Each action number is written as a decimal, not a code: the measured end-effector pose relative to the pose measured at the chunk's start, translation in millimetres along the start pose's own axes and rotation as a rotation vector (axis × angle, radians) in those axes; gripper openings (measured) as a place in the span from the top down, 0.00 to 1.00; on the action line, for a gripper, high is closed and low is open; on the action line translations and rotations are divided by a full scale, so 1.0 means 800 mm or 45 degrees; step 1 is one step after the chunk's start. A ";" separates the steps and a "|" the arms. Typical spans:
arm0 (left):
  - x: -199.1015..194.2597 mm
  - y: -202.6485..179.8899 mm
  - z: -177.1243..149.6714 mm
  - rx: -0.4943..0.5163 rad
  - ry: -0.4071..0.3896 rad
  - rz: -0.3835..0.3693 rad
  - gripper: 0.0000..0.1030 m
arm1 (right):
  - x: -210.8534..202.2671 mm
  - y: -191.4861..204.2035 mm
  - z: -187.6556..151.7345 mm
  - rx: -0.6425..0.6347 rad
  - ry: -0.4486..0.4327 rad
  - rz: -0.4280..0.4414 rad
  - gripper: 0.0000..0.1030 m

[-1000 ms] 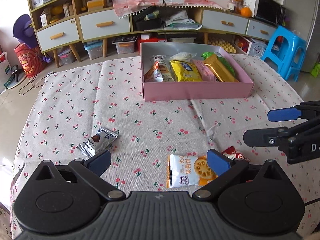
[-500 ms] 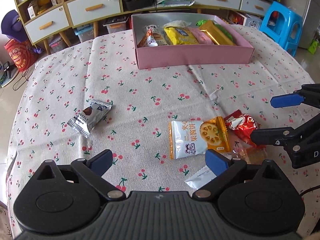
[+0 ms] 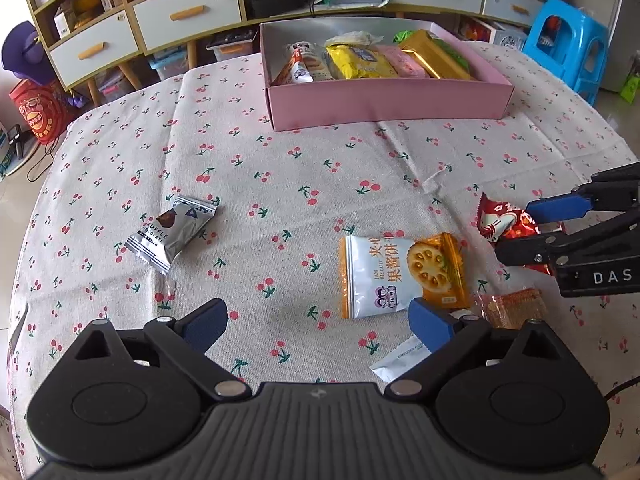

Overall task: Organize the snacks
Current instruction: 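Move both open tools back over the remaining snacks on the table, then grasp the orange-white biscuit pack with the left tool while the right tool grasps the red candy bag, then carry the biscuit pack and red candy bag over the pink box, then open both tools to drop the snacks into the box, then move both open tools back over the remaining snacks on the table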

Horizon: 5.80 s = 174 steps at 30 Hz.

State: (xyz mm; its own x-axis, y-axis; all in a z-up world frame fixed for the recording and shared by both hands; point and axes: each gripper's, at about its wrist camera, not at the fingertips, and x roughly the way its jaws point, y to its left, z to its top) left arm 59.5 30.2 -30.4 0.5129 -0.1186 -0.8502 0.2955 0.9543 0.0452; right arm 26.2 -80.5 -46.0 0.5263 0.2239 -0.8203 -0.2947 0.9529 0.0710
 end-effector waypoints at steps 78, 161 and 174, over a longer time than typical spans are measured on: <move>0.002 -0.006 0.037 -0.269 -0.022 -0.079 0.36 | -0.006 -0.013 0.021 0.121 0.108 0.026 0.72; -0.008 0.033 0.129 -0.467 -0.316 -0.065 0.05 | -0.040 -0.097 0.126 0.573 -0.271 0.133 0.20; -0.038 0.040 0.081 -0.437 -0.252 -0.097 0.02 | -0.080 -0.073 0.081 0.375 -0.228 0.130 0.17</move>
State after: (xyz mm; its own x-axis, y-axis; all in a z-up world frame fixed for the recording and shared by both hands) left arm 105.8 46.2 31.1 0.6550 -0.2109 -0.7256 0.0694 0.9730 -0.2202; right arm 61.8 -137.3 39.0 0.6452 0.3285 -0.6898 -0.1242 0.9360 0.3295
